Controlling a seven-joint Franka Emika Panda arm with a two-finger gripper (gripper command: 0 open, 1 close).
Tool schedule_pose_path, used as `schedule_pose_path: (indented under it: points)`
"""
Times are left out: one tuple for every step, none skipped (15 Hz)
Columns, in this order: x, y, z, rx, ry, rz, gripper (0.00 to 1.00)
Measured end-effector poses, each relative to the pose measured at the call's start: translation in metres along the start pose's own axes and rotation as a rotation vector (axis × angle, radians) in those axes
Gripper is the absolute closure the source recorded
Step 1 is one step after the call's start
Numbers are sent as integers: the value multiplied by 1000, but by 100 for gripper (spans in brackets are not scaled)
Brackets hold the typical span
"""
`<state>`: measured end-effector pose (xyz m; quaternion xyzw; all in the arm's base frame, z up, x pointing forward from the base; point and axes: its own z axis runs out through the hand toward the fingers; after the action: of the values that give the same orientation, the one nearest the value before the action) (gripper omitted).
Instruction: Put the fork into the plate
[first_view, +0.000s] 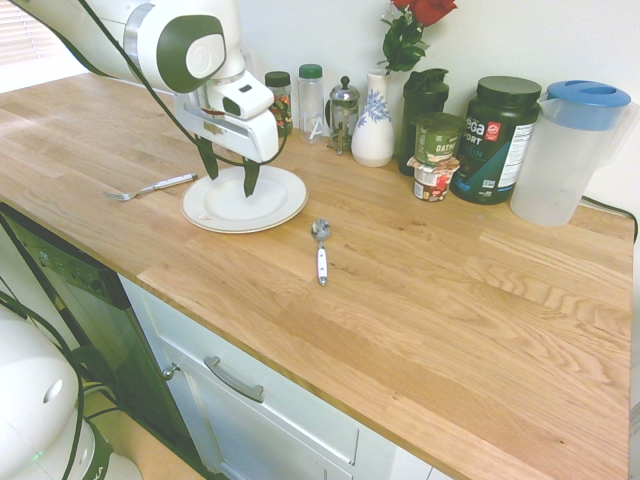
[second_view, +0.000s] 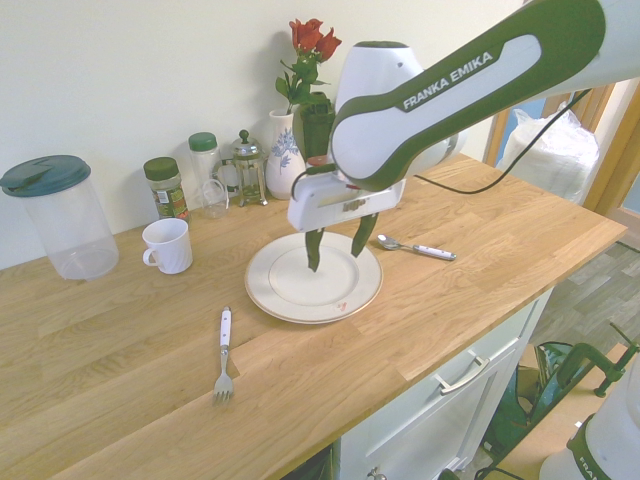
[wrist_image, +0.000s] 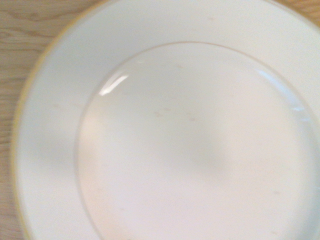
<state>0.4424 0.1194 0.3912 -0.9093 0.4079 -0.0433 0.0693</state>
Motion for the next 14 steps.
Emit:
schedule_pose_path:
  points:
    - [-13, -13, 5, 3, -4, -3, 0]
    - [-25, -28, 8, 8, -10, -5, 0]
    - [-37, -43, 8, 16, -16, -10, 0]
    - [-48, -59, 6, 28, -23, -14, 0]
    - [-59, -72, 4, 38, -28, -17, 0]
    - [-68, -81, 5, 35, -30, -21, 0]
    - [-78, -89, 8, 21, -28, -22, 0]
    - [-87, -94, 15, 6, -31, -21, 0]
    - [-98, -99, 21, -7, -40, -17, 0]
    - [-108, -104, 26, -16, -49, -15, 0]
    - [-115, -109, 27, -20, -56, -14, 0]
    - [-120, -113, 26, -27, -60, -14, 0]
    - [-124, -117, 24, -34, -63, -12, 0]
    - [-127, -118, 24, -39, -65, -6, 0]
